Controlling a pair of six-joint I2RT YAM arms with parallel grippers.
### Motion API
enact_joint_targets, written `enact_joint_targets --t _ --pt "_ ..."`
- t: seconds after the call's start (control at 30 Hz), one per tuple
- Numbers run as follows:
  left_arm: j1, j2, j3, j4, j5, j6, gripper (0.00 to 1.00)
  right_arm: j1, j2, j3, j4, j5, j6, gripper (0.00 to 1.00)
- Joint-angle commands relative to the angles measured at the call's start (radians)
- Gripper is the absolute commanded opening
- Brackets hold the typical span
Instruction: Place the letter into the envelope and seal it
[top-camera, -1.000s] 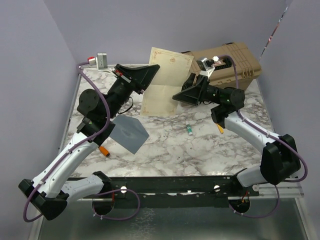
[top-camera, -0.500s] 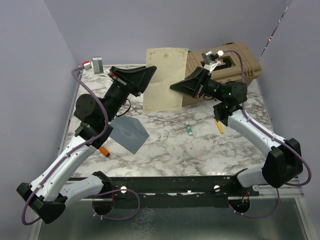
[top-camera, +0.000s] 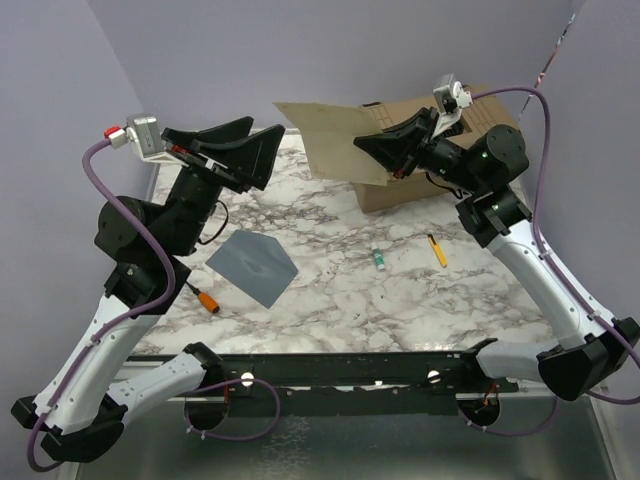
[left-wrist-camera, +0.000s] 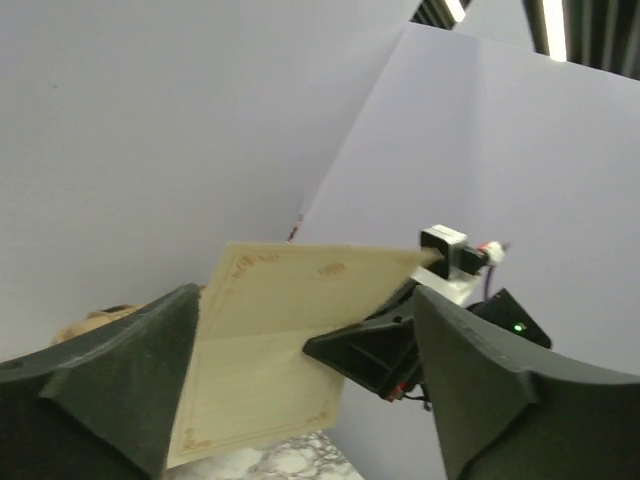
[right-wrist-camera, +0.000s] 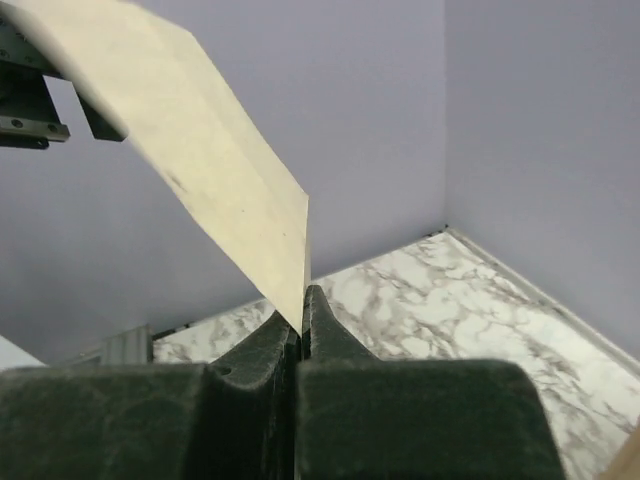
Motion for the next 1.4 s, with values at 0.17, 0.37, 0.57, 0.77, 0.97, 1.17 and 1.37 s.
enact_joint_targets --t 0.17,0.37,0.57,0.77,0.97,1.17,1.37 --pt "0.003 0.038 0.082 -0.184 -0.17 0.039 0.99 -0.001 -0.053 0.007 -0.055 0.13 -0.207 0.0" --pt "0.003 0.081 0.137 -0.25 -0.213 0.03 0.99 0.0 -0.06 0.008 -0.047 0.163 -0.193 0.0" --pt "0.003 0.144 0.218 -0.333 0.14 0.212 0.97 0.0 -0.043 0.072 -0.112 -0.018 -0.142 0.0" --pt "0.004 0.186 0.346 -0.561 0.328 0.443 0.91 -0.005 -0.017 0.152 -0.249 -0.237 -0.153 0.0" --pt "0.003 0.239 0.366 -0.682 0.528 0.516 0.77 -0.009 0.023 0.222 -0.386 -0.427 -0.189 0.0" --pt "0.003 0.252 0.303 -0.711 0.686 0.558 0.66 -0.009 0.035 0.233 -0.425 -0.507 -0.197 0.0" --pt "0.003 0.243 0.242 -0.733 0.721 0.599 0.57 -0.01 0.036 0.225 -0.406 -0.571 -0.174 0.0"
